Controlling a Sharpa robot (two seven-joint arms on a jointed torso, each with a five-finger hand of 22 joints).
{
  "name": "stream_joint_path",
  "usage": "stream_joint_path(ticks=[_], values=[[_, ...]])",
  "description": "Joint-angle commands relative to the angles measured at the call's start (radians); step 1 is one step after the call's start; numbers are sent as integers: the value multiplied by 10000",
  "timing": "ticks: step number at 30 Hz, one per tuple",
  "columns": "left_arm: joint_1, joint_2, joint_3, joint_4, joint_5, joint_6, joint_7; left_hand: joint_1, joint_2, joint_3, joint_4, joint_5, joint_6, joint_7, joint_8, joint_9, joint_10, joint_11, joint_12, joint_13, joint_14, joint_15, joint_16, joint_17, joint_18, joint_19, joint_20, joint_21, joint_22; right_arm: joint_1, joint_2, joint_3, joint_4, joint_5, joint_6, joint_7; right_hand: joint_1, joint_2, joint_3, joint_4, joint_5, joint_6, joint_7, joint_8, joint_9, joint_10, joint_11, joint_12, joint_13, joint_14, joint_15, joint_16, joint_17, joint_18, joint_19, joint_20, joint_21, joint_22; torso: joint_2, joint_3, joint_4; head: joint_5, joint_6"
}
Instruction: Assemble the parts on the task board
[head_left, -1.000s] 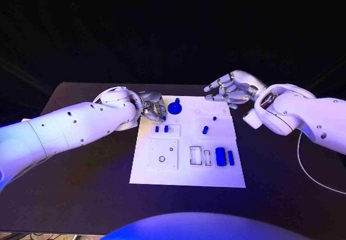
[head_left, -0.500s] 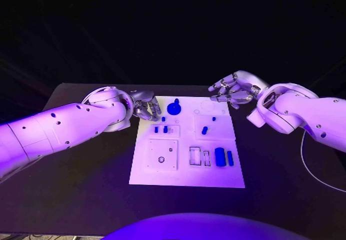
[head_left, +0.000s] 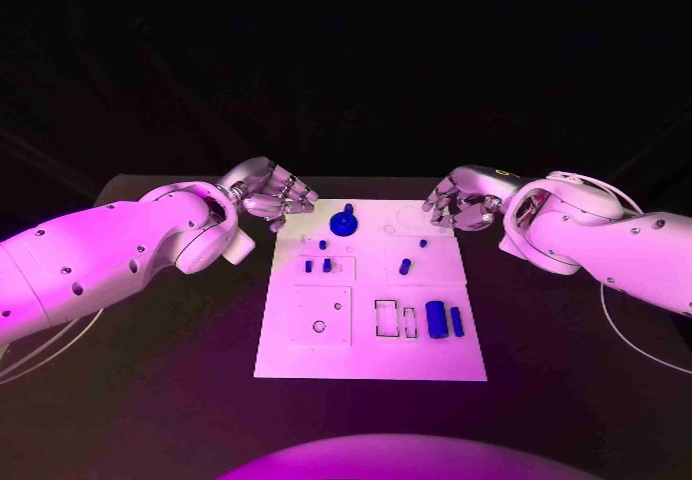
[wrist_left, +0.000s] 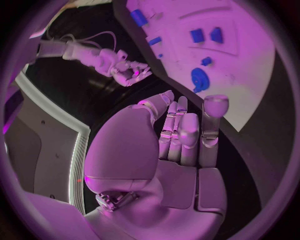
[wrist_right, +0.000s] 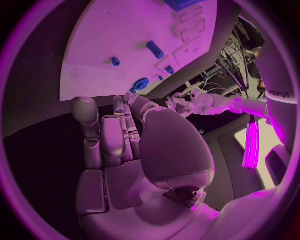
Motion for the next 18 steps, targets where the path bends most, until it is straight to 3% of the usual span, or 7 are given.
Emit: stream_joint_path(ticks=[1, 5, 10, 16, 18], values=[[-7, -120, -33, 326, 5737, -831, 1936, -42, 114, -94, -13, 25, 97, 6, 81, -15, 15, -48, 134, 37, -340, -2, -440, -690, 197, -324, -1, -894, -444, -65, 87, 1, 2, -2729, 684, -779, -41, -139, 163, -20, -243, 97, -31, -99, 7, 83, -1, -202, -315, 248, 87, -102, -104, 121, 39, 54, -41, -11, 6, -16, 27, -114, 51], [-36, -275, -66, 671, 7458, -782, 2418, -32, 207, -173, -47, 60, 150, -23, 156, -15, 38, -77, 300, 88, -567, -24, -727, -1149, 292, -545, -15, -1569, -803, -224, 208, 1, -18, -3615, 1092, -985, -170, -222, 293, -6, -747, 220, -107, -172, 7, 162, -47, -440, -732, 263, 48, -214, -230, 115, 77, 34, -48, -12, 6, -14, 16, -138, 94], [-58, -364, -94, 872, 8011, -742, 2555, -51, 228, -241, -70, 73, 151, -24, 190, -21, 13, -84, 386, 114, -674, -26, -869, -1386, 334, -639, -24, -1905, -991, -391, 316, 2, -5, -3987, 1286, -1033, -233, -247, 342, 15, -968, 301, -120, -215, 11, 178, -48, -584, -975, 269, 44, -287, -317, 110, 96, 29, -62, -26, 4, 7, -7, -113, 138], [-72, -393, -104, 984, 8178, -740, 2597, -71, 239, -277, -71, 75, 150, -28, 205, -24, 1, -86, 425, 126, -716, -26, -925, -1482, 352, -680, -24, -2058, -1077, -517, 469, 2, -48, -4096, 1440, -938, -227, -243, 403, 1, -1003, 326, -168, -267, 6, 157, -86, -702, -1158, 288, 8, -278, -310, 114, 111, 10, -68, -29, 4, -15, 13, -148, 128], [-76, -396, -105, 1008, 8200, -738, 2602, -74, 248, -294, -77, 76, 151, -32, 216, -24, -4, -89, 449, 133, -742, -28, -959, -1541, 359, -696, -25, -2121, -1116, -554, 514, 2, -62, -4109, 1464, -903, -231, -236, 423, 1, -1019, 344, -206, -283, 7, 166, -115, -736, -1226, 293, -35, -285, -320, 120, 113, -17, -75, -40, 5, -4, 15, -158, 122]])
